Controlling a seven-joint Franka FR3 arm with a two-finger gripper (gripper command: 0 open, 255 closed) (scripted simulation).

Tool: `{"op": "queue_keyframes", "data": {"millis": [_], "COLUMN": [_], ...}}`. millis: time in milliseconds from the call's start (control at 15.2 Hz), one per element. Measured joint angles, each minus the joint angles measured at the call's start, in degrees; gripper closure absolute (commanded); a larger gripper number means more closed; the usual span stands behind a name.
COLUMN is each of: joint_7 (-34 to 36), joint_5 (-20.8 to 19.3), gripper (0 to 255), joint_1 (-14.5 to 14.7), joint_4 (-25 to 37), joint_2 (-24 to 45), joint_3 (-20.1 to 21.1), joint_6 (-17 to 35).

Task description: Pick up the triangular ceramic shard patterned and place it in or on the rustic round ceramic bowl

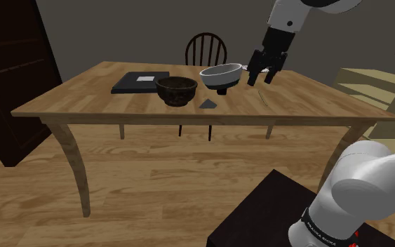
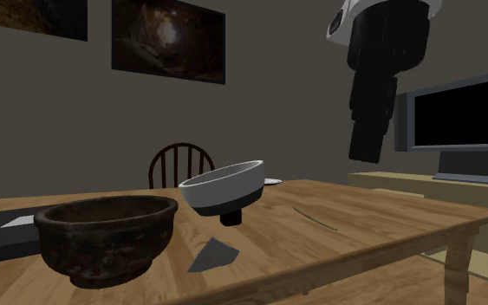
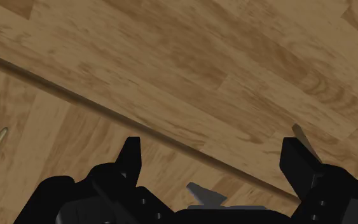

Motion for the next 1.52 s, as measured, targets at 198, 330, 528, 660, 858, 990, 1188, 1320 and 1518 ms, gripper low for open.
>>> {"op": "queue_keyframes", "data": {"millis": [198,330,528,660,858,990,1188,1320,1518], "joint_7": [1.62,3.79,6.8,8.6,10.6,11.1,11.66,11.6,10.98], "joint_5": [1.52,3.83,7.77,10.77,15.6,19.41,24.81,26.08,27.25], "gripper": [0,0,0,0,0,0,0,0,0], "joint_1": [-0.34,-0.73,-1.24,-1.3,-1.3,-1.04,-0.57,-0.31,0.15], "joint_4": [-0.06,-0.14,-0.19,0.7,1.06,2.2,3.49,3.32,2.37], "joint_2": [1.85,5.26,9.99,13.86,18.68,23.18,28.23,29.36,30.6], "joint_3": [-0.55,-1.46,-3.13,-4.27,-6.14,-7.72,-9.43,-9.55,-9.4], "joint_6": [2.01,5.68,10.92,14.27,19.18,22.68,26.55,27.93,30.11]}}
